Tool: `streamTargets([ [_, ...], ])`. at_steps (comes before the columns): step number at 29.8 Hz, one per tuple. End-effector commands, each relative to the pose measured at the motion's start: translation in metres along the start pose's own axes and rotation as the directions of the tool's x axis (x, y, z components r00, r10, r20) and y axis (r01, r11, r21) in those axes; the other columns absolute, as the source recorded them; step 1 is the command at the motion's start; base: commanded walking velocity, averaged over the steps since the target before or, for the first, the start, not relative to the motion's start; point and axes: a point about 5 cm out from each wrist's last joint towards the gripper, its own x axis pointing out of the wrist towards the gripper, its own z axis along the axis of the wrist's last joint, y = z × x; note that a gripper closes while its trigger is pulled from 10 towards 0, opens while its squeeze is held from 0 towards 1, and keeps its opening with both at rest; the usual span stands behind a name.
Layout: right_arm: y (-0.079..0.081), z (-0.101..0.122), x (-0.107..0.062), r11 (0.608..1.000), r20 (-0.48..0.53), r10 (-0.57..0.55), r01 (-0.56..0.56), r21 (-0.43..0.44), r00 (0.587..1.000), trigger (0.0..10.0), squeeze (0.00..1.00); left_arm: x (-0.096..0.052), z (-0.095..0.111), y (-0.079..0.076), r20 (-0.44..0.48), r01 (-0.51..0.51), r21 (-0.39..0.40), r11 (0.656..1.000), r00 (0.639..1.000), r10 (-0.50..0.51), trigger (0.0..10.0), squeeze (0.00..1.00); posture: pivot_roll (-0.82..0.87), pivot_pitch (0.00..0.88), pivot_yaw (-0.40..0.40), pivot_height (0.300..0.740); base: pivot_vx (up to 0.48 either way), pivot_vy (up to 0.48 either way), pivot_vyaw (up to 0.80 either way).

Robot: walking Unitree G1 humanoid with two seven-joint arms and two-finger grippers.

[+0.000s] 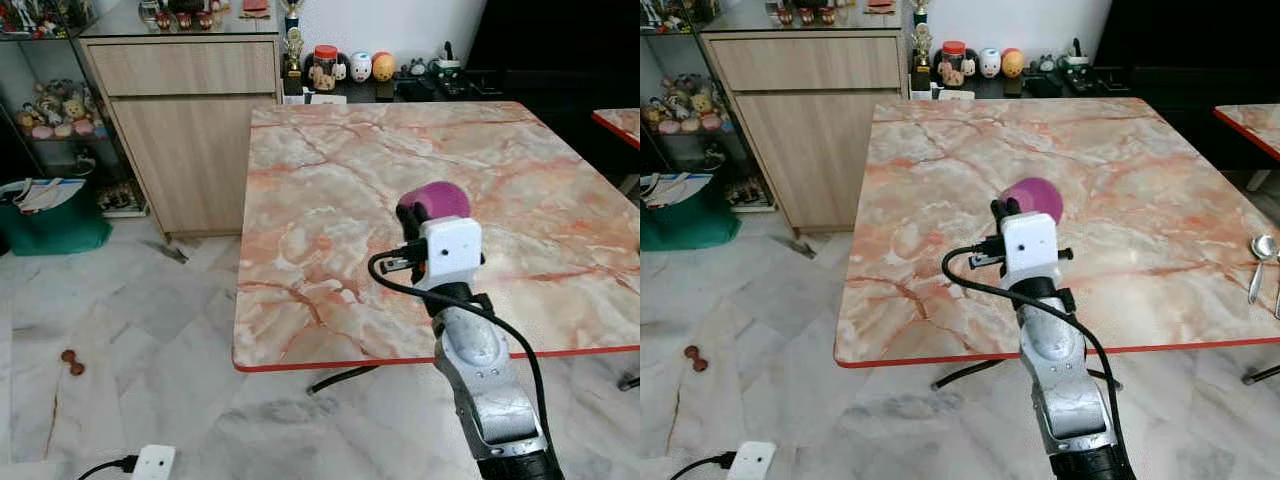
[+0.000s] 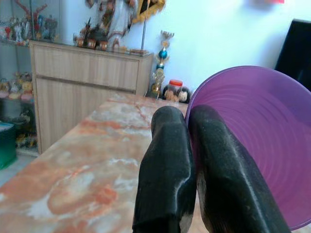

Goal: Setting the table

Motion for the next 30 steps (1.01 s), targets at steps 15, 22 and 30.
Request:
streamTargets([
  [15, -0.002, 0.01, 0.008, 0.999, 0.074, -0.037, 0.035, 0.023, 0.997, 10.0, 0.0, 0.0, -0.002, 0.001, -0.006, 0.011, -0.032, 0.999, 1.0, -0.011, 10.0, 0.0, 0.06, 0.0, -0.024, 0.74, 0.0, -0.415, 0.27],
  [22, -0.004, 0.012, 0.012, 0.998, 0.09, -0.055, 0.052, 0.03, 0.994, 10.0, 0.0, 0.0, 0.0, -0.001, -0.006, 0.016, -0.029, 0.999, 1.0, -0.017, 10.0, 0.0, 0.06, 0.0, -0.028, 0.74, 0.0, -0.416, 0.0],
  [30, -0.008, 0.013, 0.015, 0.997, 0.097, -0.071, 0.068, 0.03, 0.993, 10.0, 0.0, 0.0, 0.001, -0.001, -0.001, 0.018, -0.038, 0.999, 1.0, -0.018, 10.0, 0.0, 0.07, 0.0, -0.036, 0.74, 0.0, -0.416, 0.0],
])
